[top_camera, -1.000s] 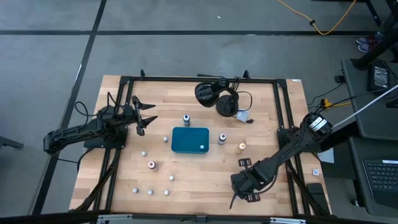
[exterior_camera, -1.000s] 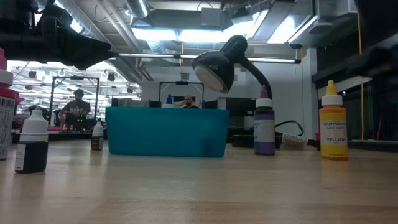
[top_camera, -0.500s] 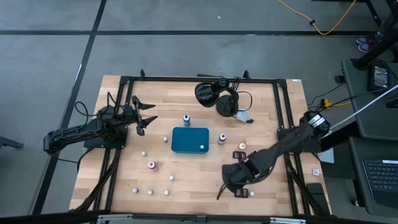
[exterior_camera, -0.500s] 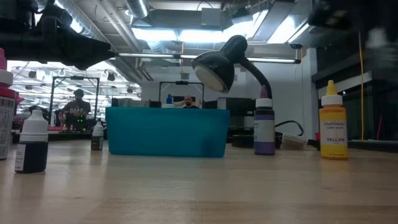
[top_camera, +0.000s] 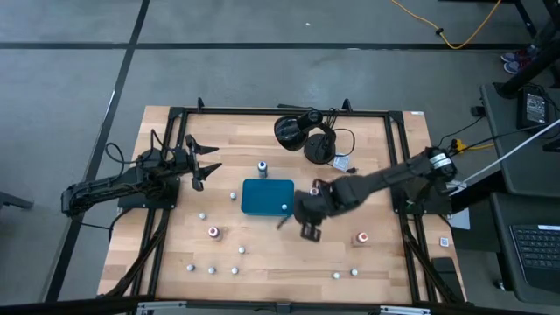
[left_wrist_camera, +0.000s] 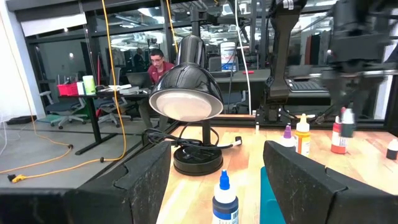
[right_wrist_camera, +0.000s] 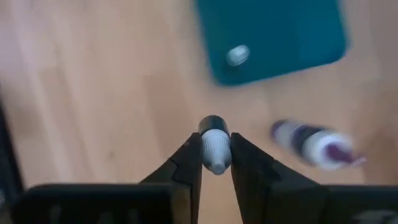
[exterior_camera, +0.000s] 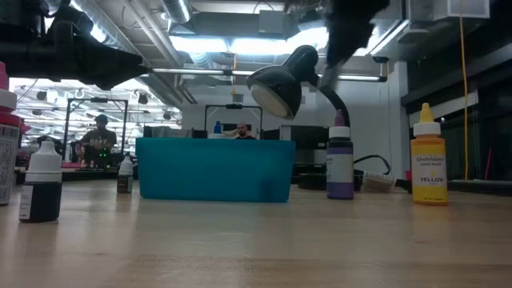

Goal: Pick & Place food coloring
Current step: Put the small dark green food coloring bottle into the blue bin

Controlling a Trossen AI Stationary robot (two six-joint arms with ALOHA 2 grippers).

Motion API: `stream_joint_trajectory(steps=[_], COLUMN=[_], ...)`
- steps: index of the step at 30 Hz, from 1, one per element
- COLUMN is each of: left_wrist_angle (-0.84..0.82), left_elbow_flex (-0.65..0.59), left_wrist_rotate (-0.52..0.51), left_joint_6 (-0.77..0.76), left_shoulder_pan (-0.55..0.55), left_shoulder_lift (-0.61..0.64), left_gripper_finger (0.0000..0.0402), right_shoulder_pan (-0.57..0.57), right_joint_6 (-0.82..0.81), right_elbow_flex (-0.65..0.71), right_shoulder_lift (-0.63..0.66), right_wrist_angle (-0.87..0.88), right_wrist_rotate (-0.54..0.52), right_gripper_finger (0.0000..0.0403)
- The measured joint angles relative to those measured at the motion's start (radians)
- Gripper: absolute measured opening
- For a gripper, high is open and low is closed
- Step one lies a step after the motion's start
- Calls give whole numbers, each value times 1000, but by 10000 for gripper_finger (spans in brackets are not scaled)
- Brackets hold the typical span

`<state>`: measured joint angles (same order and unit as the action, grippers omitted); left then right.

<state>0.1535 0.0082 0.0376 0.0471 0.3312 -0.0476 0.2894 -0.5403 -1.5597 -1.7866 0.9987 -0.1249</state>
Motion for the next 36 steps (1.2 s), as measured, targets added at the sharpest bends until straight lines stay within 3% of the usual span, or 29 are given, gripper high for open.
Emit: stream_joint_trajectory(steps=[16,29,36], left_wrist_angle=[0,0,0], left_elbow_flex=[0,0,0], left_wrist_rotate=[0,0,0], left_joint_6=[0,0,0], left_shoulder_pan=[0,0,0], left_shoulder_lift=[0,0,0], left_gripper_finger=[251,251,251], right_shoulder_pan=[-223,-239,-233], right_joint_6=[255,315,311], right_elbow_flex=[-1,-164,-175], right_shoulder_lift=[-36,-242,-313], right_wrist_angle=[-238,-230,-195], right_wrist_rotate=[58,129,154], right_gripper_finger=[71,75,72])
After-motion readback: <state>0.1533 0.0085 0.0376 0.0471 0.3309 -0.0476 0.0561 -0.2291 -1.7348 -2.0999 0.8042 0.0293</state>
